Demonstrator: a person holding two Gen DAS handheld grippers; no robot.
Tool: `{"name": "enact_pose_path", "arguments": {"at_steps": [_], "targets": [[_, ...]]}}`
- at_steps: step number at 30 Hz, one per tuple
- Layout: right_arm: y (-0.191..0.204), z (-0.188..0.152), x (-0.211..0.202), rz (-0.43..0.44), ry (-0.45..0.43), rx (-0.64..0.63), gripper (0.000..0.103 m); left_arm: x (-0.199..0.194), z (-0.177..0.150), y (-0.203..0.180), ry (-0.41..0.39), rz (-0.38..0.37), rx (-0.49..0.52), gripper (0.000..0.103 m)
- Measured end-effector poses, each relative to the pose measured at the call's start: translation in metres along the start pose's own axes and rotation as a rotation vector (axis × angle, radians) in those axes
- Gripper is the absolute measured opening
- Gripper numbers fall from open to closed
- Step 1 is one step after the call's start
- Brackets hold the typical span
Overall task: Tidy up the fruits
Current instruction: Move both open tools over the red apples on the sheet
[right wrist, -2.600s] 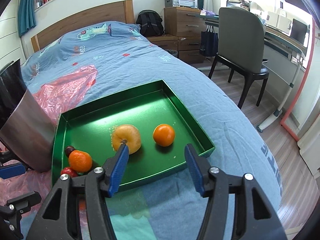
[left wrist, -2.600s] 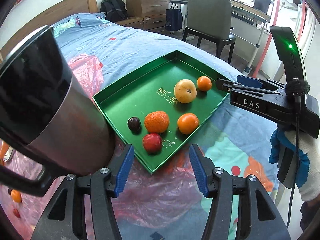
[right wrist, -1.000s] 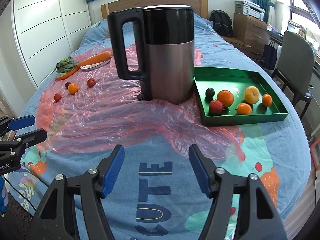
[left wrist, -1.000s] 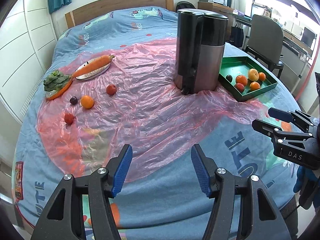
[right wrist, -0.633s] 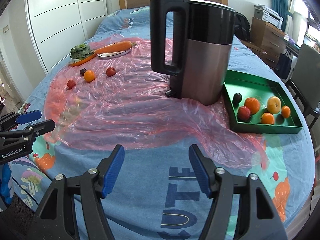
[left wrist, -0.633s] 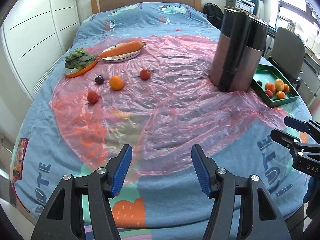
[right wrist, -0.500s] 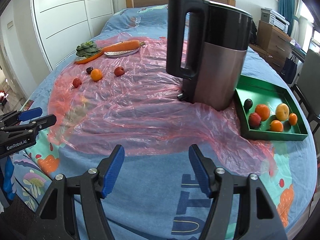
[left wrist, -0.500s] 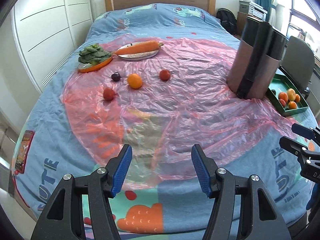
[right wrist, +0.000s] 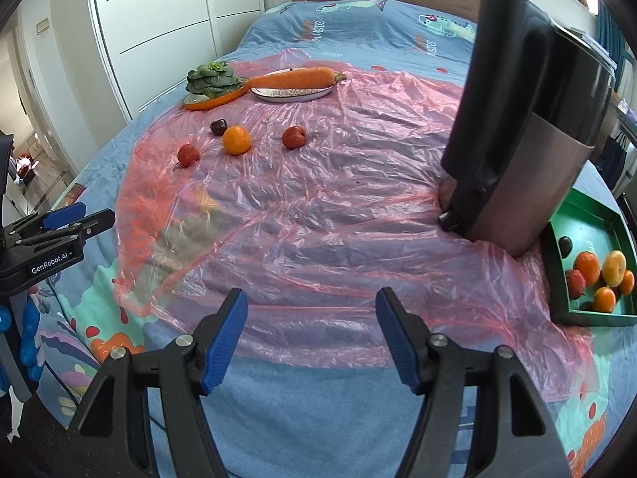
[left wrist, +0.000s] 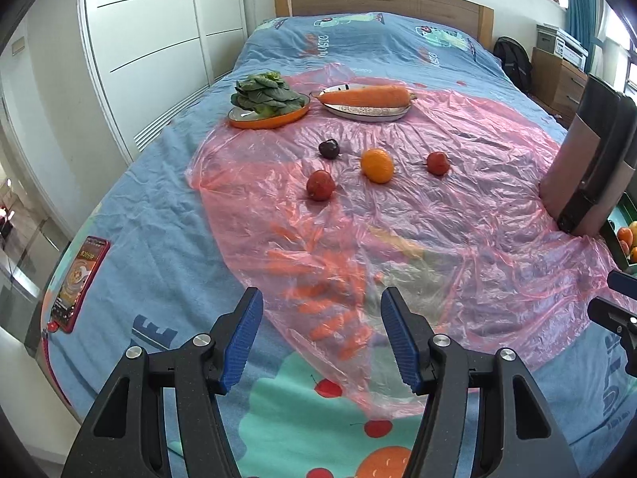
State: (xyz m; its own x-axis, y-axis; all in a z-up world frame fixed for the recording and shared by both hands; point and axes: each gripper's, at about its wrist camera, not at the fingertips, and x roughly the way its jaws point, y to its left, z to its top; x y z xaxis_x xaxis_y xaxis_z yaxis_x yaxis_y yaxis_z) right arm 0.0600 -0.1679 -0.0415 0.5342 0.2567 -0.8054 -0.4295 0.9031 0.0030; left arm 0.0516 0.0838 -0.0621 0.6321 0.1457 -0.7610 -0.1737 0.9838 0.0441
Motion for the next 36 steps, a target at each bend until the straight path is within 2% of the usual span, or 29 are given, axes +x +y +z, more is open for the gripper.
{"name": "enact_pose_path", "arguments": {"at_steps": [25, 31, 36], "targets": [[0.024, 0.098, 0.112, 0.072, 0.012, -0.028, 0.103, 0.081, 0.035, 0.079, 0.038, -0.007, -0.261, 0.058], [0.032, 0.125, 0.138, 0.082, -0.007, -0.045, 0.103, 0.098, 0.050, 0.076, 0.035, -0.045, -0.267, 0.058], [0.028, 0.139, 0.157, 0.066, -0.017, -0.030, 0.103, 0.109, 0.067, 0.059, 0.021, -0.094, -0.220, 0.058]]}}
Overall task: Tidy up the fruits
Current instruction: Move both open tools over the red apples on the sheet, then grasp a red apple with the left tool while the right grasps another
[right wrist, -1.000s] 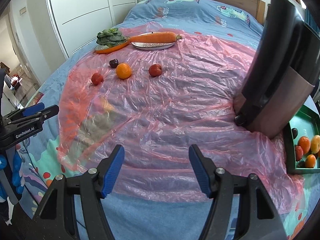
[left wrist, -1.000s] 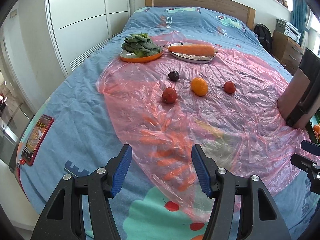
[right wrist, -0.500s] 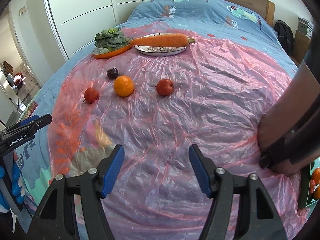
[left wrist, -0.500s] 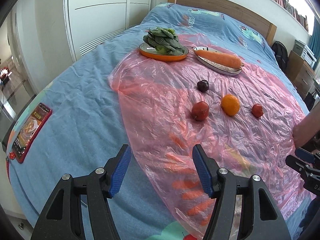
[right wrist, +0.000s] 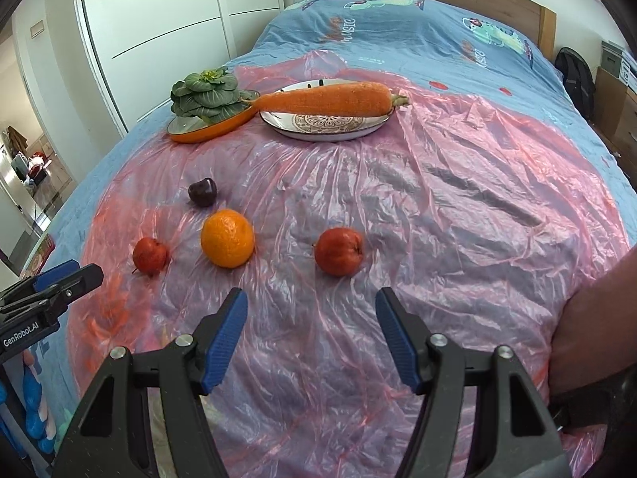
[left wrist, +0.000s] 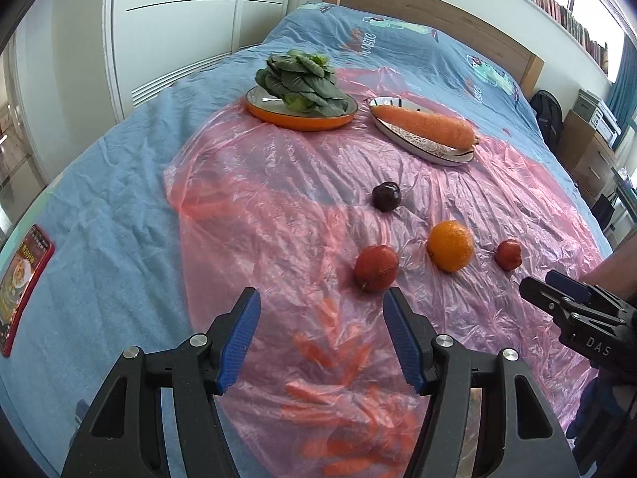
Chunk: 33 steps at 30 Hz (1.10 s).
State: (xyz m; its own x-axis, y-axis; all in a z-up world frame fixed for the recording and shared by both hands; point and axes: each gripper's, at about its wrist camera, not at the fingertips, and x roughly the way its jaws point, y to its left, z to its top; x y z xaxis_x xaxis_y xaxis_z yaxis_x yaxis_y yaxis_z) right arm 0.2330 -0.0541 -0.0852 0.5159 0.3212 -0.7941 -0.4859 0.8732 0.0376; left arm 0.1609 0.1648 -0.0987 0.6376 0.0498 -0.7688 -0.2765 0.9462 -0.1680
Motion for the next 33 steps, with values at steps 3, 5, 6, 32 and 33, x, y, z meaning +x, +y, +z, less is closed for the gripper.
{"name": "enact_pose_path", "arguments": {"at_steps": [3, 5, 6, 32, 33], "targets": [[-0.007, 0.005, 0.008, -0.013, -0.005, 0.012, 0.103, 0.010, 0.005, -0.012, 0.004, -0.015, 0.025, 0.058], [-0.011, 0.008, 0.012, -0.023, -0.012, 0.018, 0.103, 0.017, 0.007, -0.018, 0.006, -0.019, 0.038, 0.058], [-0.012, 0.009, 0.014, -0.024, -0.013, 0.021, 0.103, 0.020, 0.008, -0.021, 0.007, -0.019, 0.042, 0.058], [-0.007, 0.016, 0.060, -0.076, 0.053, -0.020, 0.068, 0.069, 0.012, -0.031, -0.009, -0.015, 0.117, 0.027], [-0.006, 0.016, 0.061, -0.081, 0.055, -0.020, 0.068, 0.070, 0.013, -0.030, -0.011, -0.024, 0.116, 0.027]]}}
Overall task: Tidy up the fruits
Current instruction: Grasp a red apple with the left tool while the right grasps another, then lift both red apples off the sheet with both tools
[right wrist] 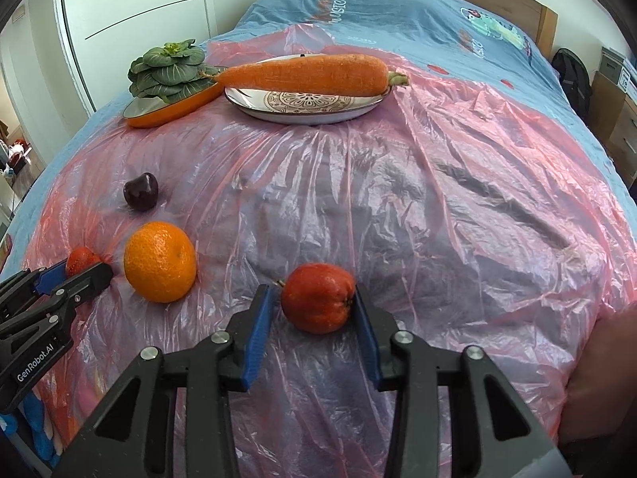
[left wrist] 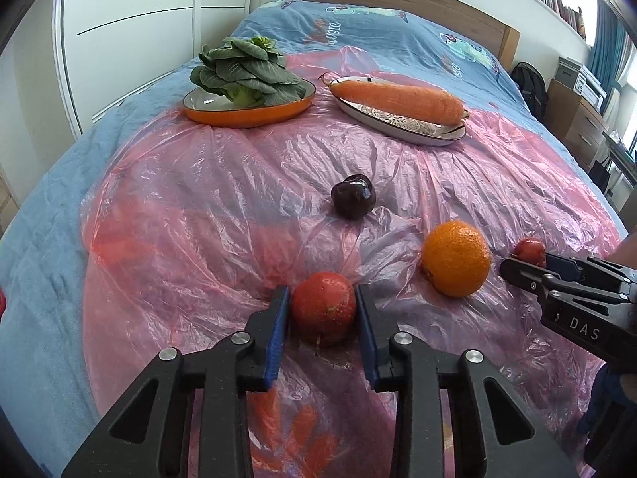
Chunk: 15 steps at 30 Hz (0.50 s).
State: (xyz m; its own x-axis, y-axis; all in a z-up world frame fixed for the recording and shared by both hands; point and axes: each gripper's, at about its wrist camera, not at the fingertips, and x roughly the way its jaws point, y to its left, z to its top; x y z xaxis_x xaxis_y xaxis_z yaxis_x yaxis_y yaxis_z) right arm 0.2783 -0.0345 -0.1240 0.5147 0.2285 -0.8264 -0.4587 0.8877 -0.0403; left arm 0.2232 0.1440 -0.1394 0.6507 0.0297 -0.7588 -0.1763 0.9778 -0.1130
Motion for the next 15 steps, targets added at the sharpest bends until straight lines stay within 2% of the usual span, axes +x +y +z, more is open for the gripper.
{"name": "enact_pose_path", "arguments": {"at_steps": [15], "targets": [[0.0074, 0.0003, 0.0022, -0.063, 0.011, 0.019, 0.067, -0.0026, -0.0015, 0.0059, -0.034, -0.068, -0.018, 0.027]]}}
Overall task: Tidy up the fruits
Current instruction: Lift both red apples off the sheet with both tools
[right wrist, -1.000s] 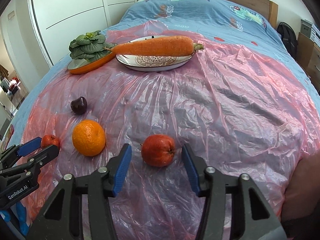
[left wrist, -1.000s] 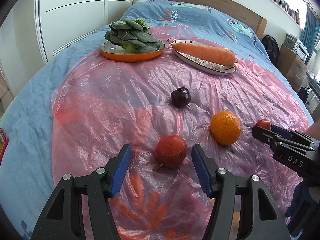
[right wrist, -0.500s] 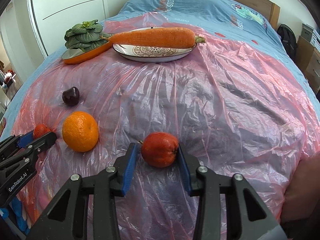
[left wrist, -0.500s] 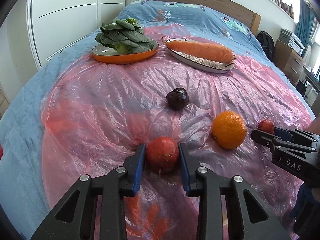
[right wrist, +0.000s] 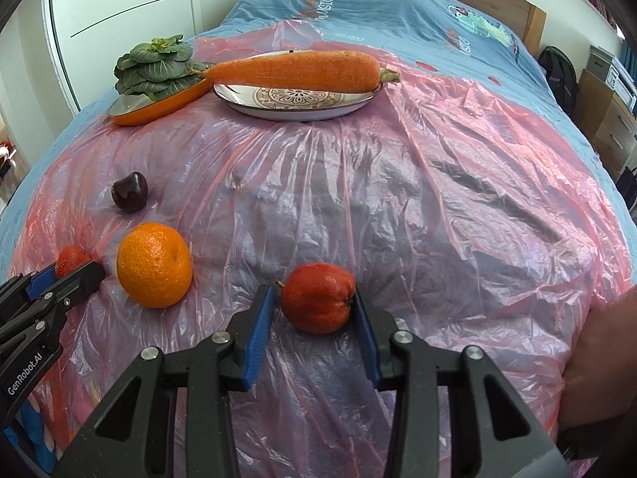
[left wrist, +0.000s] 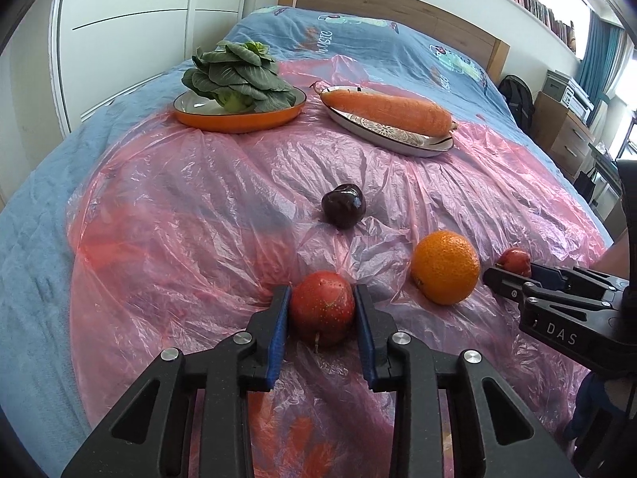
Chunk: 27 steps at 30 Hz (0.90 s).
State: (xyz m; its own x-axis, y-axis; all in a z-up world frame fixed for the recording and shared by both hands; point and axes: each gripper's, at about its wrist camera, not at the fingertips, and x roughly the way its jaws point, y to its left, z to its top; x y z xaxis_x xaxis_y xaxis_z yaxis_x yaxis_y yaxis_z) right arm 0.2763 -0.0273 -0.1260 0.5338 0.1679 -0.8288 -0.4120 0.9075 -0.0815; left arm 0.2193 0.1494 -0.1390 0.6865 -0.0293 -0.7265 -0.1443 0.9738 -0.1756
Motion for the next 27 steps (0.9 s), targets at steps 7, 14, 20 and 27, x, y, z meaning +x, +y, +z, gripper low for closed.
{"name": "enact_pose_path", "arguments": {"at_steps": [7, 14, 20, 27], "targets": [[0.002, 0.001, 0.000, -0.012, 0.003, -0.006, 0.066, -0.004, 0.001, -0.001, -0.015, -0.027, -0.001, 0.027], [0.002, -0.001, -0.003, 0.003, 0.002, 0.000, 0.063, -0.009, 0.001, -0.002, -0.029, -0.038, 0.001, 0.027], [0.001, -0.002, -0.006, 0.016, -0.001, 0.005, 0.061, -0.014, 0.002, -0.002, -0.043, -0.047, -0.006, 0.027], [0.001, -0.004, -0.007, 0.022, -0.001, 0.006, 0.058, -0.018, 0.002, -0.001, -0.045, -0.064, -0.014, 0.027]]}}
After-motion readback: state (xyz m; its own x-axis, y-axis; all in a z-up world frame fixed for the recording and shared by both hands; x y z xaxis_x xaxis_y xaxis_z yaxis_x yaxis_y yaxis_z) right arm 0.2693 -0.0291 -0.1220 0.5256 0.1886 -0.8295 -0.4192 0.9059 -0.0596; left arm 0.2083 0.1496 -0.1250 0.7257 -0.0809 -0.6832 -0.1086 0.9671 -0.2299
